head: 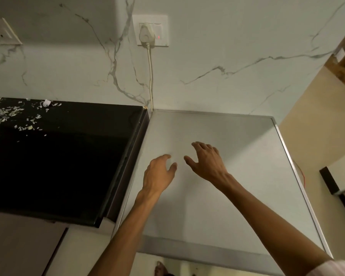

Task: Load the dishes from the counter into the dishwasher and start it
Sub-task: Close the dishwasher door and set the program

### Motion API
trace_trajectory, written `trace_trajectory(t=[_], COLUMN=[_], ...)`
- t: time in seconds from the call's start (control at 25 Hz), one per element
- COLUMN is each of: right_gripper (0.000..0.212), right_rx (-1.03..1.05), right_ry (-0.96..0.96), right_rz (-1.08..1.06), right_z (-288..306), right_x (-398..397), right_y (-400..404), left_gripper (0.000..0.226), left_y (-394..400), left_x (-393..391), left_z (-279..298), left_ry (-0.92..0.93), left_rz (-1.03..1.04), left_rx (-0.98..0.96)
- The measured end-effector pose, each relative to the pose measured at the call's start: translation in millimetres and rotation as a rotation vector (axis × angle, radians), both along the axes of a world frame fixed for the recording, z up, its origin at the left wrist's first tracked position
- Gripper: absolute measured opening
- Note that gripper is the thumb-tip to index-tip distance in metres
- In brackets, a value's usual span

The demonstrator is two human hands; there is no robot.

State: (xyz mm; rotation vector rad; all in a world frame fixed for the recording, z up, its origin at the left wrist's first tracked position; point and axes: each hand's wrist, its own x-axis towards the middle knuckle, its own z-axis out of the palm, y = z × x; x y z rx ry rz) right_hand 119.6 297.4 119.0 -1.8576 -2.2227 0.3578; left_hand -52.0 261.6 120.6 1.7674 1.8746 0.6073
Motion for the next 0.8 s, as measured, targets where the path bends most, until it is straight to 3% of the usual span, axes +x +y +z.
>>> trace_trajectory(t=[0.8], right_gripper=[0.066], right_rx=[-0.094], right_ry=[0.026], right_rz=[-0.064], right_z=[-52.3], right_x=[-12.0], right_y=[-166.5], left_gripper=[0.051], left_y=[-122.9], left_x=[-0.8], left_z=[-47.3], left_ry=[0.055], left_rz=[-0.109], left_rx=[-0.051])
